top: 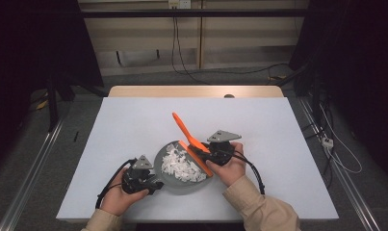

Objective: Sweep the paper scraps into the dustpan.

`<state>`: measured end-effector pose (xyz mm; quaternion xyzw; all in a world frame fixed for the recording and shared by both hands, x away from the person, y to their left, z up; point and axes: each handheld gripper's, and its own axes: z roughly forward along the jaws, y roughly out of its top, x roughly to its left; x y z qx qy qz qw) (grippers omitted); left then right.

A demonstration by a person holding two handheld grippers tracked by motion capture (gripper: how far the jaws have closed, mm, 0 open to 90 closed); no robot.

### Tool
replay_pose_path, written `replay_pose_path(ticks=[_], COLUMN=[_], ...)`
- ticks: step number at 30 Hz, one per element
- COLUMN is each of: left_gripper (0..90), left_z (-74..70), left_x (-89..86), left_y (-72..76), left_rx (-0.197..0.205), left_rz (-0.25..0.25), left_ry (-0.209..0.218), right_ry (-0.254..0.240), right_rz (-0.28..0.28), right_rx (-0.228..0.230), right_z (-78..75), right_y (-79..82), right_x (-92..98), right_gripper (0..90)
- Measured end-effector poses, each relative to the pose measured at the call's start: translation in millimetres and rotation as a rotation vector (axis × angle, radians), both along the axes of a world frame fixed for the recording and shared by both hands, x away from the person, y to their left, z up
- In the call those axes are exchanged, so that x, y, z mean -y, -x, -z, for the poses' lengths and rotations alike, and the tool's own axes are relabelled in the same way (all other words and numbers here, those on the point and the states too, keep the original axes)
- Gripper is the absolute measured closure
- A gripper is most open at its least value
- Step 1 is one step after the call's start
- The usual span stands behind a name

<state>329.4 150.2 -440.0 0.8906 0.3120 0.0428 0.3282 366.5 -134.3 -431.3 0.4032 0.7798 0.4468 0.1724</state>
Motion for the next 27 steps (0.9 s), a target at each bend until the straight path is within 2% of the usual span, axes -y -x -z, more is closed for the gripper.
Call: replay_pose_path(ticks=[6, 13, 15, 17, 25, 27], left_gripper=[62.9, 62.9, 62.9, 62.9, 62.9, 62.9], left_z=[-0.2, 0.2, 0.1, 0.2, 0.1, -0.5], left_x=[0.0, -0.2, -0.4, -0.5, -1.1, -1.5], left_y=[-0.1, -0.2, -0.2, -0.1, 0.2, 0.1], left_rx=[-0.002, -0.003, -0.004, -0.004, 0.001, 0.006], left_rz=[0.000, -0.001, 0.001, 0.000, -0.006, -0.008], left_ry=[0.001, 0.005, 0.005, 0.008, 0.012, 0.014], right_ry=[-0.015, -0.049, -0.042, -0.041, -0.093, -0.109], right_rz=[-0.008, -0.075, -0.088, -0.089, -0.075, -0.066], right_rx=[0.007, -0.007, -0.001, 0.012, 0.052, 0.050], right_z=[-1.5, -8.0, -10.2, -13.6, -30.2, -32.4], right_y=[1.2, 5.6, 7.1, 8.3, 6.8, 5.5], right_x=[-0.7, -9.7, -12.5, -13.5, -2.8, 1.2], right_gripper=[70.9, 71.0, 71.0, 71.0, 71.0, 70.9])
